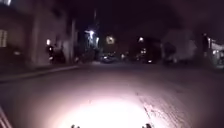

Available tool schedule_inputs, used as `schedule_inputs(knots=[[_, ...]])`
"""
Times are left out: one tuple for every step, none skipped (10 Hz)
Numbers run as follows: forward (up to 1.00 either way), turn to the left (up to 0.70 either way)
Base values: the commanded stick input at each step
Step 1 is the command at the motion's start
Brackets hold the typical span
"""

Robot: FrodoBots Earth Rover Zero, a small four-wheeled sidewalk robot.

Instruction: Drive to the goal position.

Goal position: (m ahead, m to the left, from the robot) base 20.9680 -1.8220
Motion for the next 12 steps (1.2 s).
schedule_inputs(knots=[[0.85,0.00],[0.85,0.00],[0.85,0.00],[0.85,0.00],[0.85,0.00],[0.85,0.00],[0.85,0.00],[0.85,0.00],[0.85,0.00],[0.85,0.00],[0.85,0.00],[0.85,0.00]])
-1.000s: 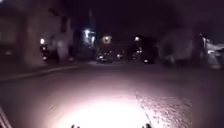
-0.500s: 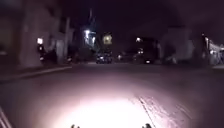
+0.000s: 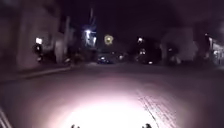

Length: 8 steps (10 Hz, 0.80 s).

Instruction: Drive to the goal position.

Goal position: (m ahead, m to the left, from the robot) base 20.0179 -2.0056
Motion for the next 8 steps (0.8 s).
schedule_inputs(knots=[[0.85,0.00],[0.85,0.00],[0.85,0.00],[0.85,-0.05],[0.85,-0.31],[0.85,-0.34],[0.85,-0.09],[0.85,0.00]])
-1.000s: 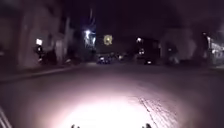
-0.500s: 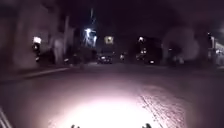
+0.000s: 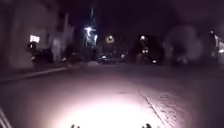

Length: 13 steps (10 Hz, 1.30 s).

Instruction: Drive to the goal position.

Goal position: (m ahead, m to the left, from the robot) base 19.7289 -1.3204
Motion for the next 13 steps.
schedule_inputs(knots=[[0.85,0.00],[0.85,0.00],[0.85,0.00],[0.85,0.00],[0.85,0.00],[0.85,0.00],[0.85,0.00],[0.85,0.00],[0.85,0.00],[0.85,0.00],[0.85,0.00],[0.85,0.00],[0.85,0.00]])
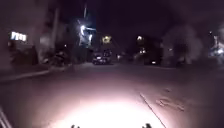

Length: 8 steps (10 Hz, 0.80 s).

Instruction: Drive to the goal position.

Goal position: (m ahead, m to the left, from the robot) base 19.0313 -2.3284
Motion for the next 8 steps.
schedule_inputs(knots=[[0.85,0.00],[0.85,0.00],[0.85,0.00],[0.85,0.00],[0.85,-0.25],[0.85,-0.34],[0.85,-0.13],[0.85,0.00]])
